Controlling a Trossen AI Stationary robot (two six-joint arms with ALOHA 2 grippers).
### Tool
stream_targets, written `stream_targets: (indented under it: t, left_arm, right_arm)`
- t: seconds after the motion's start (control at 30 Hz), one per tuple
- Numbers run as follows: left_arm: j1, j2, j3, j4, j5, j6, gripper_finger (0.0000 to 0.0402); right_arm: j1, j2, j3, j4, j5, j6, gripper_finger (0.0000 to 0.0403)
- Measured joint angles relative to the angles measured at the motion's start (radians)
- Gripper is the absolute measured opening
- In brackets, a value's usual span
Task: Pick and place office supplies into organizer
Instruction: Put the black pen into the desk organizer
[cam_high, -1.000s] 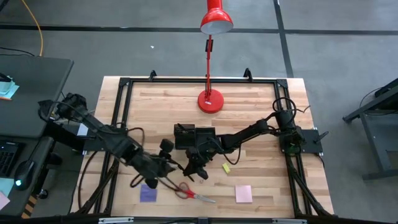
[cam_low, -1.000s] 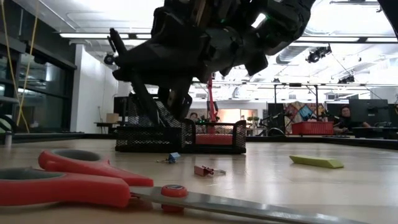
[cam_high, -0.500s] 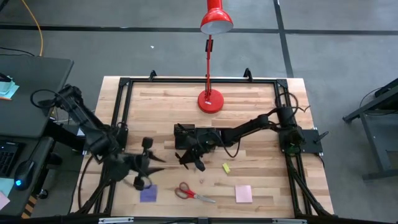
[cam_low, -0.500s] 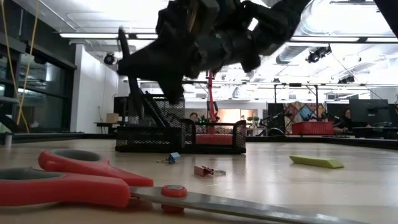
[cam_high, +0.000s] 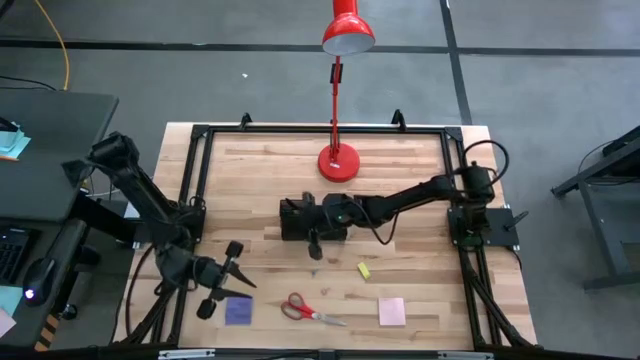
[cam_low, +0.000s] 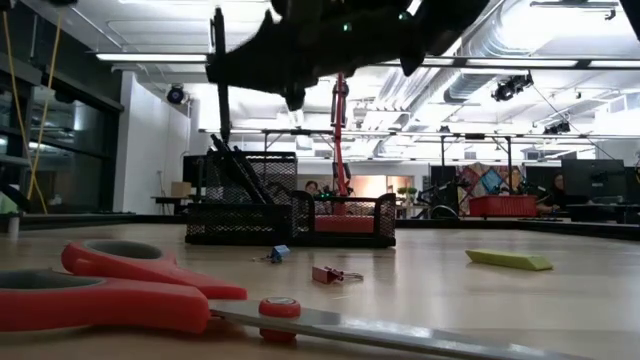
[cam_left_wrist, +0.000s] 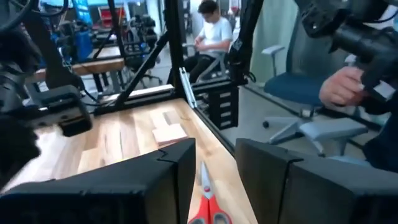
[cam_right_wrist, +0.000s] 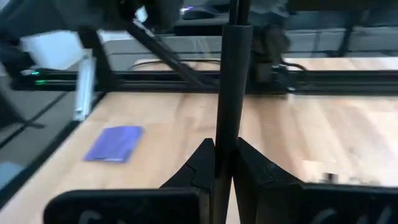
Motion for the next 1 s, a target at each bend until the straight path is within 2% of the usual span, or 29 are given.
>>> stream_targets:
  t: [0.1,0.47,0.73,0.9,1.0]
  left_arm:
    - [-0.002,0.0,-0.063,0.083,0.013,0.0,0.0104]
    - [-0.001,0.0,-0.147,0.151,0.015,0.0,0.0104]
    - [-0.001,0.0,-0.163,0.207,0.019,0.02,0.0104]
    - [-0.001,0.0,-0.163,0.2,0.019,0.02,0.0104]
    - [-0.001,0.0,-0.163,0.2,0.019,0.021,0.0104]
  right_arm:
    - [-0.024,0.003,0.0,0.016,0.013,-0.002,0.0015]
    - [-0.118,0.003,-0.001,0.023,0.129,-0.021,0.0016]
    - [-0.111,-0.004,-0.001,0.015,0.081,-0.02,0.0016]
    - [-0.095,-0.022,-0.001,0.033,0.129,-0.059,0.0016]
    - [-0.1,-0.022,-0.001,-0.016,0.221,-0.066,0.0014]
